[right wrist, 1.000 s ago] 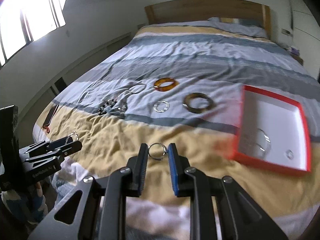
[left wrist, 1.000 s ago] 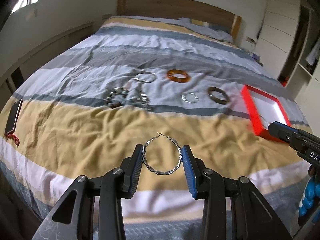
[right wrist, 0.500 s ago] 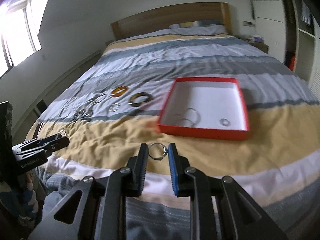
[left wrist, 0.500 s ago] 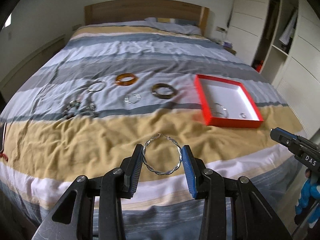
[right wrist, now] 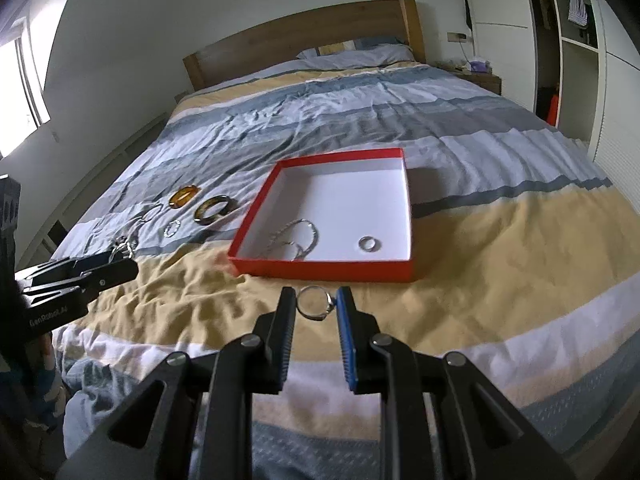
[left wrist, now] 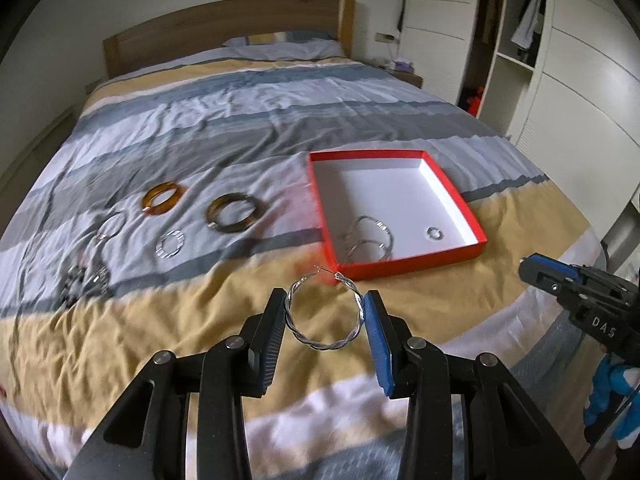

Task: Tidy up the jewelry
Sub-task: 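Carry earring and ring into the red box and open both tools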

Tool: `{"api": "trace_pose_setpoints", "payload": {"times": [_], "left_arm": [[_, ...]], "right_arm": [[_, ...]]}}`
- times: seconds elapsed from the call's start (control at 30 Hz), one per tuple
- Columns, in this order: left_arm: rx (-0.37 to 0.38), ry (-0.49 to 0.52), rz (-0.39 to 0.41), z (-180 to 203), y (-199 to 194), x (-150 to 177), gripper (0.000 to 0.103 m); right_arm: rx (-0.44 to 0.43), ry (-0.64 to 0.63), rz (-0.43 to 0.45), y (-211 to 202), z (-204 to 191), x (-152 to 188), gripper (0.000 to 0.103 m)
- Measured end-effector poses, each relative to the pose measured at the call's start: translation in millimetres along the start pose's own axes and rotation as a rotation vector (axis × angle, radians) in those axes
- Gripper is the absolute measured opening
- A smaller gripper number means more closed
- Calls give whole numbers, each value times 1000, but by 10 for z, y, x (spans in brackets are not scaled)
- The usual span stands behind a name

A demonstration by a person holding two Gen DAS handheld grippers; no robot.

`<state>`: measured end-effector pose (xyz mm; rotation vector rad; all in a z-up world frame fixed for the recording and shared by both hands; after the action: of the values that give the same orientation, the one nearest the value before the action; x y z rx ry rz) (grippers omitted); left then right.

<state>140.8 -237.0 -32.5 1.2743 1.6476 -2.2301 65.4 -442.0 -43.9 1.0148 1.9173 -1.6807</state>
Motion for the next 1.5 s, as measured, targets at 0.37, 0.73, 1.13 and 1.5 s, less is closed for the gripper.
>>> {"api": "trace_pose_setpoints", "payload": {"times": [0.37, 0.73, 1.13, 1.5], "left_arm": [[47, 66, -33, 302, 909, -534, 39], [20, 71, -86, 224, 1756, -841, 39], [-7, 68, -104, 179, 2077, -829, 39], [16, 53, -119, 194, 2049, -861, 45]], "right_arm": [[10, -39, -45, 709, 172, -418, 19], [36, -97, -125, 1452, 312, -664, 19], [73, -204, -210, 1733, 293, -573, 21], [107, -213, -219, 1551, 341, -569, 29]]}}
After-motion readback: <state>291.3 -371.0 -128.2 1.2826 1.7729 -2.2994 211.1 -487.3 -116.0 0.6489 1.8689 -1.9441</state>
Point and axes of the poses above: each gripper's, at about its wrist camera, not at the fingertips, and y roughly the way its jaws point, z to its right, x to its underside, the point moved 4 cm from there along y, roughly the way its jaws point, and after that the axes turned 2 degrees about x, right-handed, at the moved point
